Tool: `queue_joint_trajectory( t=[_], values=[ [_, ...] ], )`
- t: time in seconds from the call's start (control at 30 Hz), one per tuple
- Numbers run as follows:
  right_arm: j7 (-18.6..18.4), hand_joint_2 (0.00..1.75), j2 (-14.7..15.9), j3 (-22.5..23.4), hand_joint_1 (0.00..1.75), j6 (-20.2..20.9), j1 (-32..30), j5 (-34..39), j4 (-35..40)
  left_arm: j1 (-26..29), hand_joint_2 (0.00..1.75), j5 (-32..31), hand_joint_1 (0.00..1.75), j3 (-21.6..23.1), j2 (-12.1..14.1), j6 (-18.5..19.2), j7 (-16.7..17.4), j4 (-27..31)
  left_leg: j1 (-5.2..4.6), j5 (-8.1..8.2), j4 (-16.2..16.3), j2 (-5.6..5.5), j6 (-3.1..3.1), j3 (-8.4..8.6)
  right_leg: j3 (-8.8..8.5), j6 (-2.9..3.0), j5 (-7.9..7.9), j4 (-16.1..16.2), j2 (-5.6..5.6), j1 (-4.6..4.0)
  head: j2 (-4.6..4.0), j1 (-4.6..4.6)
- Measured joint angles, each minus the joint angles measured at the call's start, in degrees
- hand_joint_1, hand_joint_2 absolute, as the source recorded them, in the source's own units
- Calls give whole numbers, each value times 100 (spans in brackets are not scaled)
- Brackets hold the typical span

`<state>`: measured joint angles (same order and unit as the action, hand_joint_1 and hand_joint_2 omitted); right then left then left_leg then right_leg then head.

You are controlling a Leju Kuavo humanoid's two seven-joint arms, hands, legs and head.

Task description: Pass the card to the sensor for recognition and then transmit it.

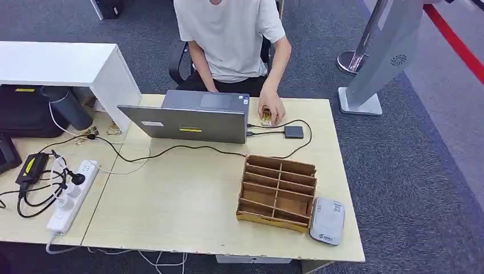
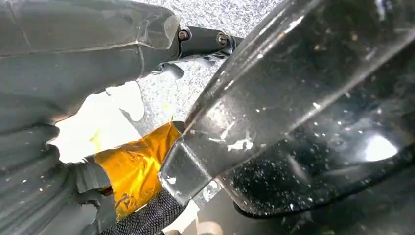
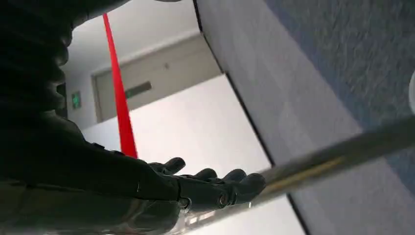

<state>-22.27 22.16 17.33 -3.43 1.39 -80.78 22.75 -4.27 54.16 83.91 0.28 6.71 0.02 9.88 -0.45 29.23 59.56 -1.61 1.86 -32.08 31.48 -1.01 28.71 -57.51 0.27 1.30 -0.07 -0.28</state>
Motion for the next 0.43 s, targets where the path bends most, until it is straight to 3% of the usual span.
queue_joint_trajectory(
  t=[0.17, 0.33, 0.37, 0.43],
  values=[
    [262, 175, -413, 464, 0, 223, -79, 479, -632, 3, 175, 175, 0, 0, 0, 7, 66, 0, 2, 0, -1, -2, -1, 0, -4, 0, 1, 0, -2, -1, 0, 2],
    [245, 175, -894, 922, 0, 660, -159, 890, -999, 12, 175, 326, 0, -4, 0, -9, 120, 0, 2, 2, -2, 2, -3, 1, -3, 1, 1, -1, 2, 0, 0, -7],
    [203, 0, -998, 1009, 0, 750, -165, 946, -1045, 12, 175, 354, 0, -4, 0, -32, 145, 0, 5, 2, -3, 6, -3, 1, -5, 1, 1, -1, 5, -3, 0, 2],
    [159, 0, -1148, 1137, 0, 833, -181, 1014, -1108, 16, 175, 385, 0, -4, 0, -81, 164, 0, 6, 2, -3, 5, -3, 1, -6, 1, 1, -1, 5, -4, 0, 2]
  ],
)
